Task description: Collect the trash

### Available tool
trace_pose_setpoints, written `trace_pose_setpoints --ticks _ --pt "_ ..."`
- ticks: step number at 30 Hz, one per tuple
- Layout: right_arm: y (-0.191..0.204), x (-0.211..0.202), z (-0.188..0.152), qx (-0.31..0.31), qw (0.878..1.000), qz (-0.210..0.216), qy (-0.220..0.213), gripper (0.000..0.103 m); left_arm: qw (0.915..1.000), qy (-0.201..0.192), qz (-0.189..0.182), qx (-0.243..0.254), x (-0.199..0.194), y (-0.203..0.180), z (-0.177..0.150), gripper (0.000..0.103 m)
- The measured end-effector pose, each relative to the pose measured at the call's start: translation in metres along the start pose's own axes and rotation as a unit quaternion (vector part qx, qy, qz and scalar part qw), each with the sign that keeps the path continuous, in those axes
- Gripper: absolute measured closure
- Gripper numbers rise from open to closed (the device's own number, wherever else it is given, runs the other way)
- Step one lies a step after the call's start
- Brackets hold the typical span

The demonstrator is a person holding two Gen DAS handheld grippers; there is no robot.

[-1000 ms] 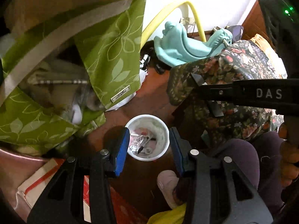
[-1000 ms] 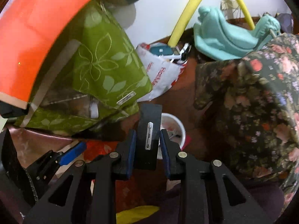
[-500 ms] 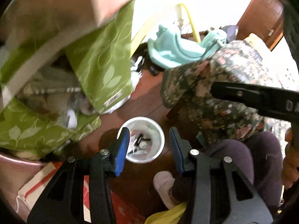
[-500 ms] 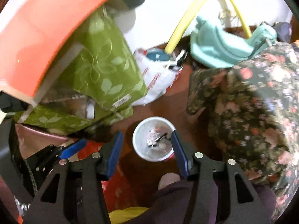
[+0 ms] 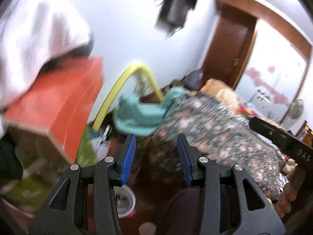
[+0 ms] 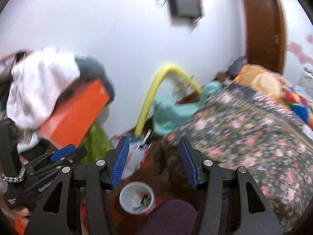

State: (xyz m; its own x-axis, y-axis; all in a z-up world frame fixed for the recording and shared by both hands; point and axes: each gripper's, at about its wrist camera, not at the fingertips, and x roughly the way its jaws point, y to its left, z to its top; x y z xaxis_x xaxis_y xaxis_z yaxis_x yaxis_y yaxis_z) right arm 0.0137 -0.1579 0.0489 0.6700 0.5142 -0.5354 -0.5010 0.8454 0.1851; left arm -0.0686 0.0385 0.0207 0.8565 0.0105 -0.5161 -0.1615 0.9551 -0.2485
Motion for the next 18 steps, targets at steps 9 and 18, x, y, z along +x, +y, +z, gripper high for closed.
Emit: trace_pose_setpoints --ticks 9,18 --pt "-0.005 -0.074 -0.004 0.036 0.991 -0.081 -0.100 0.015 0.9943 -0.058 -0.041 0.080 -0.043 -0.048 0.012 0.010" --pt "-0.007 -0.070 -0.011 0.044 0.987 -0.126 -0.092 0.000 0.9949 -0.059 -0.038 0.073 -0.041 -0.040 0.004 0.001"
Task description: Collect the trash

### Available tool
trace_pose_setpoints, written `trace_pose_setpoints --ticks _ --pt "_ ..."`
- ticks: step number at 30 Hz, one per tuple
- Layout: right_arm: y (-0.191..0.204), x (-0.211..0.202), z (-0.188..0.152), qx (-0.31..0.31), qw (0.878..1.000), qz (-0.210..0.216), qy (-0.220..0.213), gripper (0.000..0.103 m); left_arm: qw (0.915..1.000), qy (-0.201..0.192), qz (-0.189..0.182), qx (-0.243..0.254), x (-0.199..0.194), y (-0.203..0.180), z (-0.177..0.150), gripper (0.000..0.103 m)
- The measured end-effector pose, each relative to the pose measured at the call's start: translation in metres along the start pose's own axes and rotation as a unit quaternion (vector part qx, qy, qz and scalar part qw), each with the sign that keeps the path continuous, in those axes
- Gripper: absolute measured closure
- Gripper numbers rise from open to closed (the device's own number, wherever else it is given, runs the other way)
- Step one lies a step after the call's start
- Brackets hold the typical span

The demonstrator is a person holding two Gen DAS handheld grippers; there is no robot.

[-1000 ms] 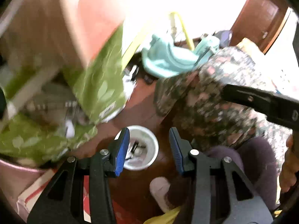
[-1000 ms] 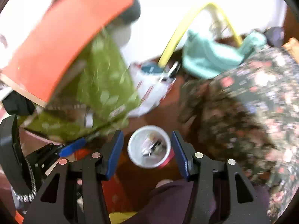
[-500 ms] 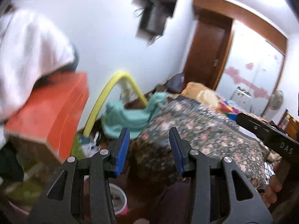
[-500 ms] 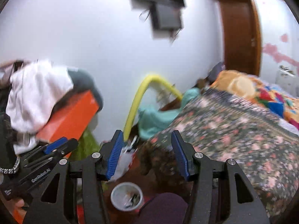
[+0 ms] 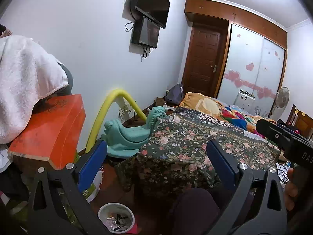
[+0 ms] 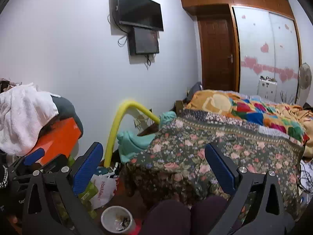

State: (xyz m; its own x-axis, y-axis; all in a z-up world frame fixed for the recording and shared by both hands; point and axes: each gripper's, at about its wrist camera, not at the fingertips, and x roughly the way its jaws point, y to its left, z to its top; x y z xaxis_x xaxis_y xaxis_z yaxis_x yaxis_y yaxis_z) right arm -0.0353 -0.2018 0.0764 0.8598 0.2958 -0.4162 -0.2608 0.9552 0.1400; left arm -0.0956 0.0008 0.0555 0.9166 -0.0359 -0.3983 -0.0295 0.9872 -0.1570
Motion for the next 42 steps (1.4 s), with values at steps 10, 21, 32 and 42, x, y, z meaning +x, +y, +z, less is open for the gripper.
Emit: trace_pose_setpoints --ticks 10,21,32,42 --pt "-0.006 -0.007 -0.007 -0.002 1.000 -0.003 0.009 0.000 0.9999 0.015 0.000 0.005 0.003 -0.003 -0.006 0.001" --pt "-0.004 -0.006 -0.008 -0.009 1.000 0.005 0.017 0.000 0.9997 0.015 0.008 0.018 0.001 -0.006 -0.007 0.001" --pt "-0.003 -0.006 -0.009 -0.013 1.000 0.006 0.017 0.000 0.9995 0.021 0.004 0.025 -0.002 -0.009 -0.010 0.001" --pt "-0.003 -0.006 -0.009 -0.013 1.000 0.007 0.018 0.000 0.9993 0.025 0.004 0.027 0.000 -0.010 -0.010 0.001"
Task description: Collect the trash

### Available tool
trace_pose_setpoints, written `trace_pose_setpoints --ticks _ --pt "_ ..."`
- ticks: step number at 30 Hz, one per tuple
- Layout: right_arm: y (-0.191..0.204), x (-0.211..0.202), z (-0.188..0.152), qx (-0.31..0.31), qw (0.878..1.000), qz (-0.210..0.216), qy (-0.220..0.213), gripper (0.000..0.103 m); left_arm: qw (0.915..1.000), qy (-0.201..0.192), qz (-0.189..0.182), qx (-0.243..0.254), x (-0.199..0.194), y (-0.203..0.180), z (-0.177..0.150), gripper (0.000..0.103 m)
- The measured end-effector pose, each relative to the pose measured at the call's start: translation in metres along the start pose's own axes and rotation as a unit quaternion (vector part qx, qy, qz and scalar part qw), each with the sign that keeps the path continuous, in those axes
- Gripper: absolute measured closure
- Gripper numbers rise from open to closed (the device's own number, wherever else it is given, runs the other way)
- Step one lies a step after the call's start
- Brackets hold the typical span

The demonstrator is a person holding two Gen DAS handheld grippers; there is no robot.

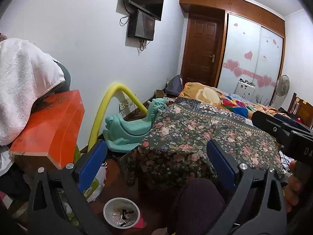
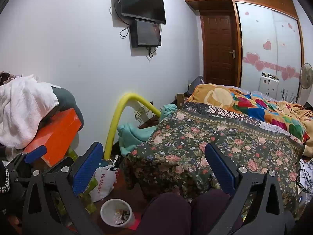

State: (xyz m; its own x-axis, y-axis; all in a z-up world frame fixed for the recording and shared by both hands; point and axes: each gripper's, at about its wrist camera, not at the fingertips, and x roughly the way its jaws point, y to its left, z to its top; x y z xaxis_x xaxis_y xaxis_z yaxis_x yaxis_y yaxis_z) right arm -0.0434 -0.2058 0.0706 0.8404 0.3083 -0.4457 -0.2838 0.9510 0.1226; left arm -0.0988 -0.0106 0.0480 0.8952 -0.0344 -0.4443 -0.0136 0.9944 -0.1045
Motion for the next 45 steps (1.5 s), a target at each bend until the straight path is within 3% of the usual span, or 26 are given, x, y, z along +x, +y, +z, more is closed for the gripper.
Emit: trace_pose_setpoints --ticks 45 --pt "-0.0011 0.0023 -0.0023 -0.009 1.000 0.011 0.014 0.000 0.9999 0.007 0.005 0.010 0.0008 0.0040 -0.0022 0.001"
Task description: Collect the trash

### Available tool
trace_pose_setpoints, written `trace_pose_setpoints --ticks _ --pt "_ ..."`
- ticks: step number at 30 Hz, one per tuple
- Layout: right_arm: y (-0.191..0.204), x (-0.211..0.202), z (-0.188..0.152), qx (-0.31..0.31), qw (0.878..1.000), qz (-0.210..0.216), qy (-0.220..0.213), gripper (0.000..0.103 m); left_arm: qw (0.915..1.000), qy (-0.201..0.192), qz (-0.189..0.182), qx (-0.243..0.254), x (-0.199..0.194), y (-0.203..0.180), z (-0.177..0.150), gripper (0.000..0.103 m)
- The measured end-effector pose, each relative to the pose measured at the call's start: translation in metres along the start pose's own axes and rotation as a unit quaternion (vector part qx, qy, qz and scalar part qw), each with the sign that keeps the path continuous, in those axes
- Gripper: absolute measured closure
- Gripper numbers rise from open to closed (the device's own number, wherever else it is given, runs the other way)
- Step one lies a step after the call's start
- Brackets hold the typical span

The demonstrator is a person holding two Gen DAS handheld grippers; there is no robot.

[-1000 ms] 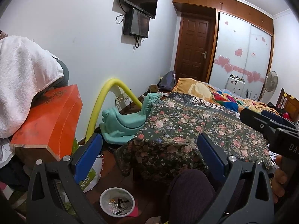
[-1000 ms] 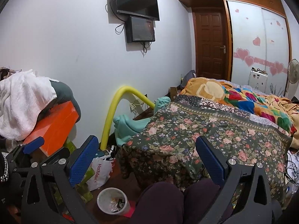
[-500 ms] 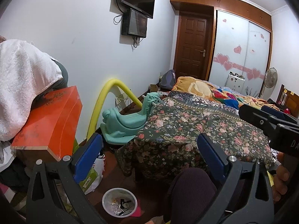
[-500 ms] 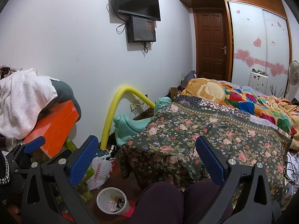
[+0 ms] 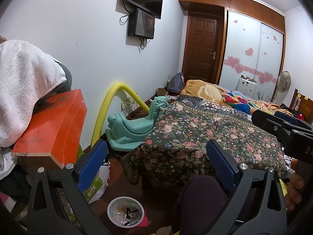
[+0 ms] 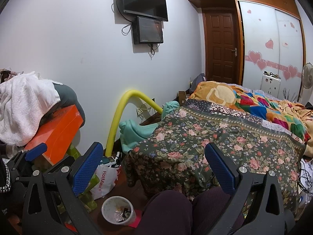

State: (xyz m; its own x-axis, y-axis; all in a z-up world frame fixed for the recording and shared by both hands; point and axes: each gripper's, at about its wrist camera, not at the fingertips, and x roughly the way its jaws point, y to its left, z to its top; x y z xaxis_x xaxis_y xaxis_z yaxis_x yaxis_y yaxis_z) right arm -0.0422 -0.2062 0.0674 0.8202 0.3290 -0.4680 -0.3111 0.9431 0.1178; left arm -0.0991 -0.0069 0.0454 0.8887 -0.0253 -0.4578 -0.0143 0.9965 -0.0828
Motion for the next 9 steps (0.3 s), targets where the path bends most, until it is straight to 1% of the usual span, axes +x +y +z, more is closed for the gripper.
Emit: trace_pose_setpoints --ticks 9 --pt "-0.0055 0.0031 -0.0017 0.005 1.000 0.001 0.006 0.000 1.0000 0.000 0.001 -0.001 0.0005 0.0008 -0.0007 0.001"
